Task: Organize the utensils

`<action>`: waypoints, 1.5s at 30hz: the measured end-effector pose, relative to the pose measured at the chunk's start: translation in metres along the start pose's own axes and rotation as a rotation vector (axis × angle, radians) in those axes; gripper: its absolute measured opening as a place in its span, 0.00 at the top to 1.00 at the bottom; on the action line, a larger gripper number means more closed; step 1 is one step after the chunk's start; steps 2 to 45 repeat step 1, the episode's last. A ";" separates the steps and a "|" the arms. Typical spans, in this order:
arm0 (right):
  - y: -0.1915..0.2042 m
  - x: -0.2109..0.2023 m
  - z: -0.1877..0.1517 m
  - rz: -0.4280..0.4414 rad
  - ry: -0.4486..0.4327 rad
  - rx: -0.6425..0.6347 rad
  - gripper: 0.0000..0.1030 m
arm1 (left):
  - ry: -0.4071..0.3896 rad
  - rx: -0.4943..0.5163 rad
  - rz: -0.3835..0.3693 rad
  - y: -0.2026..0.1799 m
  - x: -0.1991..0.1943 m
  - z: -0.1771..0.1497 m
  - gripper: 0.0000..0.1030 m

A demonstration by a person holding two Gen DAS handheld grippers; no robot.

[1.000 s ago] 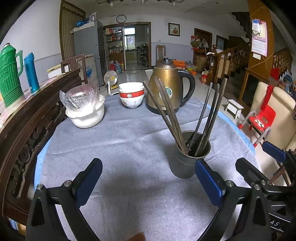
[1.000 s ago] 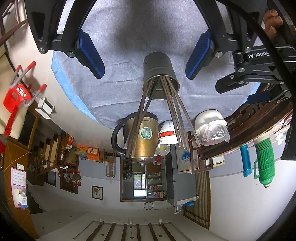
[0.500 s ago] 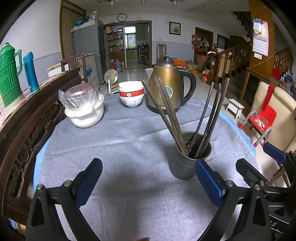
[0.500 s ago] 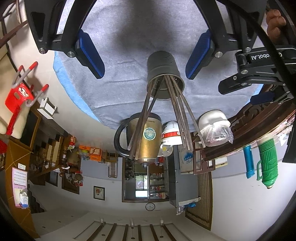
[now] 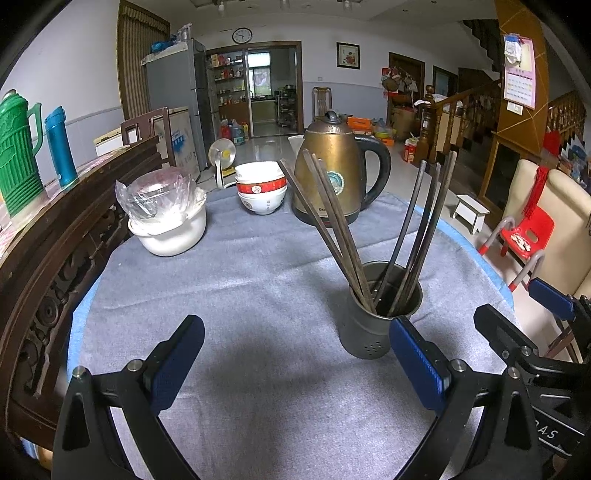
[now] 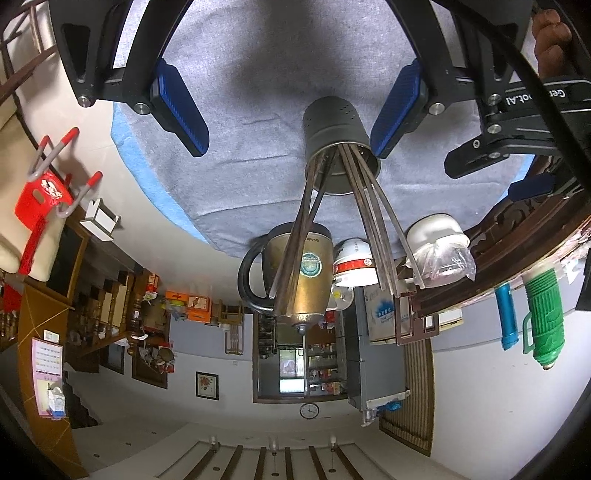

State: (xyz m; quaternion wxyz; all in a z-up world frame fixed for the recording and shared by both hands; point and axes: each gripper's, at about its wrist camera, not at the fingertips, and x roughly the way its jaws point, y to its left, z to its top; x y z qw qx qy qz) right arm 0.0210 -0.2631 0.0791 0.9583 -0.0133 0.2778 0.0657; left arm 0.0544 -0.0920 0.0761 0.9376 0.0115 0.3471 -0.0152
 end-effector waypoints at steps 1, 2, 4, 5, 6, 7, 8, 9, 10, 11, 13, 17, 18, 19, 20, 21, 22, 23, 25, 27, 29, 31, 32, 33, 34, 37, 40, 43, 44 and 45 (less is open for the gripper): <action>-0.001 0.000 0.000 0.001 0.000 0.001 0.12 | 0.000 0.001 0.001 0.000 0.000 0.000 0.03; -0.001 0.000 0.000 0.001 0.000 0.001 0.12 | 0.000 0.001 0.001 0.000 0.000 0.000 0.03; -0.001 0.000 0.000 0.001 0.000 0.001 0.12 | 0.000 0.001 0.001 0.000 0.000 0.000 0.03; -0.001 0.000 0.000 0.001 0.000 0.001 0.12 | 0.000 0.001 0.001 0.000 0.000 0.000 0.03; -0.001 0.000 0.000 0.001 0.000 0.001 0.12 | 0.000 0.001 0.001 0.000 0.000 0.000 0.03; -0.001 0.000 0.000 0.001 0.000 0.001 0.12 | 0.000 0.001 0.001 0.000 0.000 0.000 0.03; -0.001 0.000 0.000 0.001 0.000 0.001 0.12 | 0.000 0.001 0.001 0.000 0.000 0.000 0.03; -0.001 0.000 0.000 0.001 0.000 0.001 0.12 | 0.000 0.001 0.001 0.000 0.000 0.000 0.03; -0.001 0.000 0.000 0.001 0.000 0.001 0.12 | 0.000 0.001 0.001 0.000 0.000 0.000 0.03; -0.001 0.000 0.000 0.001 0.000 0.001 0.12 | 0.000 0.001 0.001 0.000 0.000 0.000 0.03; -0.001 0.000 0.000 0.001 0.000 0.001 0.12 | 0.000 0.001 0.001 0.000 0.000 0.000 0.03; -0.001 0.000 0.000 0.001 0.000 0.001 0.12 | 0.000 0.001 0.001 0.000 0.000 0.000 0.03; -0.001 0.000 0.000 0.001 0.000 0.001 0.12 | 0.000 0.001 0.001 0.000 0.000 0.000 0.03; -0.001 0.000 0.000 0.001 0.000 0.001 0.12 | 0.000 0.001 0.001 0.000 0.000 0.000 0.03; -0.001 0.000 0.000 0.001 0.000 0.001 0.12 | 0.000 0.001 0.001 0.000 0.000 0.000 0.03; -0.001 0.000 0.000 0.001 0.000 0.001 0.12 | 0.000 0.001 0.001 0.000 0.000 0.000 0.03; -0.001 0.000 0.000 0.001 0.000 0.001 0.12 | 0.000 0.001 0.001 0.000 0.000 0.000 0.03; -0.001 0.000 0.000 0.001 0.000 0.001 0.12 | 0.000 0.001 0.001 0.000 0.000 0.000 0.03; -0.001 0.000 0.000 0.001 0.000 0.001 0.12 | 0.000 0.001 0.001 0.000 0.000 0.000 0.03; -0.001 0.000 0.000 0.001 0.000 0.001 0.12 | 0.000 0.001 0.001 0.000 0.000 0.000 0.03; -0.001 0.000 0.000 0.001 0.000 0.001 0.12 | 0.000 0.001 0.001 0.000 0.000 0.000 0.03; -0.001 0.000 0.000 0.001 0.000 0.001 0.12 | 0.000 0.001 0.001 0.000 0.000 0.000 0.03; -0.001 0.000 0.000 0.001 0.000 0.001 0.12 | 0.000 0.001 0.001 0.000 0.000 0.000 0.03; -0.001 0.000 0.000 0.001 0.000 0.001 0.12 | 0.000 0.001 0.001 0.000 0.000 0.000 0.03; -0.001 0.000 0.000 0.001 0.000 0.001 0.12 | 0.000 0.001 0.001 0.000 0.000 0.000 0.03; -0.001 0.000 0.000 0.001 0.000 0.001 0.12 | 0.000 0.001 0.001 0.000 0.000 0.000 0.03; -0.001 0.000 0.000 0.001 0.000 0.001 0.12 | 0.000 0.001 0.001 0.000 0.000 0.000 0.03; -0.001 0.000 0.000 0.001 0.000 0.001 0.12 | 0.000 0.001 0.001 0.000 0.000 0.000 0.03; -0.001 0.000 0.000 0.001 0.000 0.001 0.12 | 0.000 0.001 0.001 0.000 0.000 0.000 0.03; -0.001 0.000 0.000 0.001 0.000 0.001 0.12 | 0.000 0.001 0.001 0.000 0.000 0.000 0.03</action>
